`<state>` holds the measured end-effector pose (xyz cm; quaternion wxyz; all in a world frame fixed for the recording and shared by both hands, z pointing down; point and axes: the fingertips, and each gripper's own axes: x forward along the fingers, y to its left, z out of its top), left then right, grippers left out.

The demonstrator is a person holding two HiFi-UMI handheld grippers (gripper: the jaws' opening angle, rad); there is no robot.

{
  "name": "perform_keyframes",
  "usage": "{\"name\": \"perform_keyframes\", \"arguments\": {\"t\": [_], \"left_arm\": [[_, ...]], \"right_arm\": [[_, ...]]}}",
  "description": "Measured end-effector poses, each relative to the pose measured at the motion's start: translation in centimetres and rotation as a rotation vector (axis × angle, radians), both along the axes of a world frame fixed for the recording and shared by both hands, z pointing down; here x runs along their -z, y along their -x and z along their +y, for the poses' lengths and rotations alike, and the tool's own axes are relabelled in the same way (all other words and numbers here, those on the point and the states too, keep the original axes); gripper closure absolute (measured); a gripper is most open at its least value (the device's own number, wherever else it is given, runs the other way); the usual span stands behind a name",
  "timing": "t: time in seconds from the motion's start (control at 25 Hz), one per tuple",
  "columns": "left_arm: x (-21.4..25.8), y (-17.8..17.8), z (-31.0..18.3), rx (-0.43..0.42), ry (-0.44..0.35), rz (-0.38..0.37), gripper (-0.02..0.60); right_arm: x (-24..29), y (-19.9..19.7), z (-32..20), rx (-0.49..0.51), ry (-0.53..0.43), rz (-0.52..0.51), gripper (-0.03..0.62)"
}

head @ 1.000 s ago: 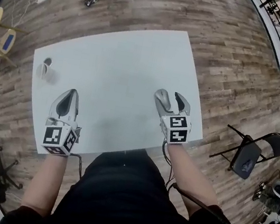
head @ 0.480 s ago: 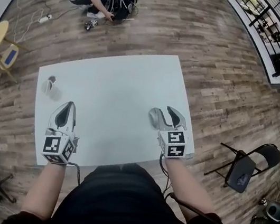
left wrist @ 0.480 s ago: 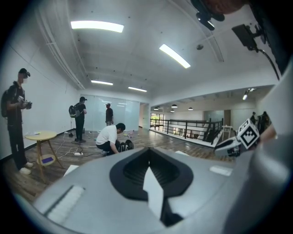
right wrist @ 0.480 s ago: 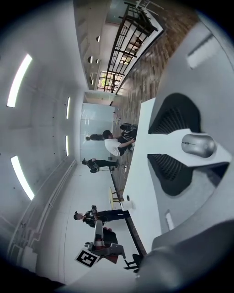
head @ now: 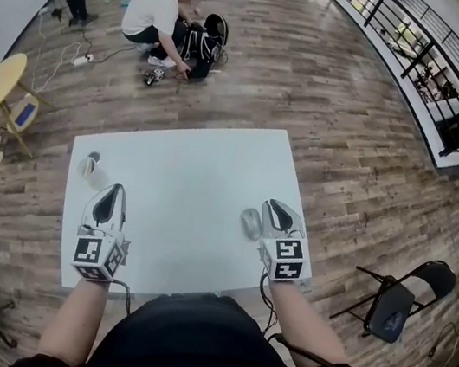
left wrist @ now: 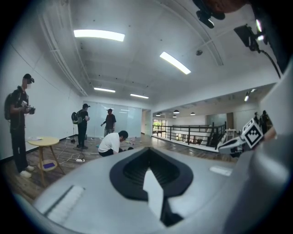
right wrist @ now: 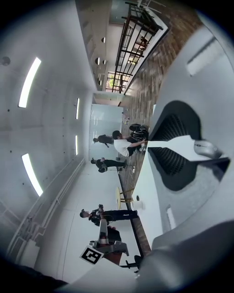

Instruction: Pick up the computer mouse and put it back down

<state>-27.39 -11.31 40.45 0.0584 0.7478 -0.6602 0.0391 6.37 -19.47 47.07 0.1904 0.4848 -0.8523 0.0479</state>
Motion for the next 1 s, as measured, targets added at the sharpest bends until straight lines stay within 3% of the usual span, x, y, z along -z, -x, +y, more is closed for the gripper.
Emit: {"name": "perform_keyframes", "arguments": {"t": [0.32,1.0], "left_arm": [[1.2,0.7,-0.5,0.012,-0.039,0.008,0.574],[0.8,3.5,-1.2,0.012,-0.055,0.041,0.574]], "right_arm": [[0.8,0.9,-0.6,0.003,-0.024,-0.013,0.592],[1.4,4.8,-1.1,0.05,-0.041,-0.008,0.594]]}}
